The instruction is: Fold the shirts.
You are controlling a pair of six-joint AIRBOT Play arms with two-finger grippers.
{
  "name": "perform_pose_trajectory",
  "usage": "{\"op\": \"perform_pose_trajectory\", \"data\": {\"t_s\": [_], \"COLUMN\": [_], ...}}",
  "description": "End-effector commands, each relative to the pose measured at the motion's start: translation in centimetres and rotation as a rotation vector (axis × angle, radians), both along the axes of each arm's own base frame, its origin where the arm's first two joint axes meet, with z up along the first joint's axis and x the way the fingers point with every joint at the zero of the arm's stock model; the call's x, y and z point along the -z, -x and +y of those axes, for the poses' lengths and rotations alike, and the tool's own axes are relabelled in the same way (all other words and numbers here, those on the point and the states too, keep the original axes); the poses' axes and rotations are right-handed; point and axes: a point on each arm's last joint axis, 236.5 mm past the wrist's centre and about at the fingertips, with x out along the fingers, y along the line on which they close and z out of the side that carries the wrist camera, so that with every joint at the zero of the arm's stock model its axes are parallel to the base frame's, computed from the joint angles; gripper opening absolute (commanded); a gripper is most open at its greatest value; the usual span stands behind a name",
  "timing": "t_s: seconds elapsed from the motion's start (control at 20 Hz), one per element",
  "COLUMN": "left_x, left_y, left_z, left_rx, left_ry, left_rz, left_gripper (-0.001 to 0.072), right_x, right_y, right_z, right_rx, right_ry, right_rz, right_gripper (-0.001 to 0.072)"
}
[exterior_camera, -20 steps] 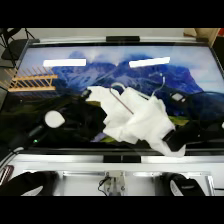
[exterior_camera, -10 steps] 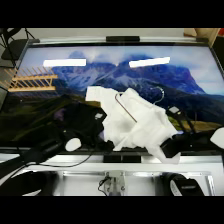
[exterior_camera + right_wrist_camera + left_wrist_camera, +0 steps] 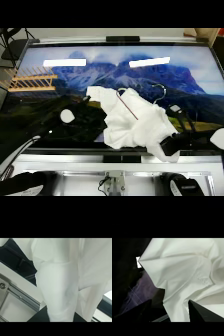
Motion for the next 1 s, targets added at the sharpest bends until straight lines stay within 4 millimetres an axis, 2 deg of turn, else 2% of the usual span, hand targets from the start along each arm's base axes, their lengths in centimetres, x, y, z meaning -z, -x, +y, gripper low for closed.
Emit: {"op": "perform_pose_trajectory", "data": {"t_s": [0.0, 0.1, 0.15, 0.3, 0.45, 0.7, 0.8, 0.9, 0.95], "left_x": [1.4, 0.4, -0.3, -2.8, -4.6, -4.4, -4.8, -5.7, -5.8], "left_y": [-0.6, -0.8, -0.9, -2.0, -2.1, -3.2, -4.7, -5.8, -5.5], "left_z": [-3.1, -4.1, -4.4, -5.0, -5.6, -3.4, -2.2, -2.0, -2.5], "left_rx": [0.013, 0.038, 0.058, 0.087, 0.155, 0.237, 0.238, 0.226, 0.245], "left_ry": [0.150, 0.206, 0.217, 0.252, 0.278, 0.180, 0.148, 0.151, 0.153], "left_rz": [0.045, 0.017, 0.002, -0.045, -0.076, -0.140, -0.179, -0.205, -0.213], "left_gripper": [0.0562, 0.0559, 0.0538, 0.0538, 0.0538, 0.0538, 0.0538, 0.0538, 0.0538], "right_x": [0.0, 0.0, 0.0, 0.0, 0.0, 0.0, 0.0, 0.0, 0.0], "right_y": [-0.1, -0.1, -0.1, -0.1, -0.1, -0.1, -0.1, -0.1, -0.1], "right_z": [0.0, 0.0, 0.0, 0.0, 0.0, 0.0, 0.0, 0.0, 0.0], "right_rx": [0.012, 0.018, 0.018, 0.018, 0.025, 0.025, 0.025, 0.025, 0.025], "right_ry": [-0.002, -0.003, -0.003, -0.003, -0.004, -0.005, -0.005, -0.005, -0.005], "right_rz": [-0.002, 0.000, 0.000, 0.001, 0.003, 0.004, 0.003, 0.003, 0.003], "right_gripper": [0.0053, 0.0053, 0.0053, 0.0053, 0.0053, 0.0053, 0.0053, 0.0053, 0.0053]}}
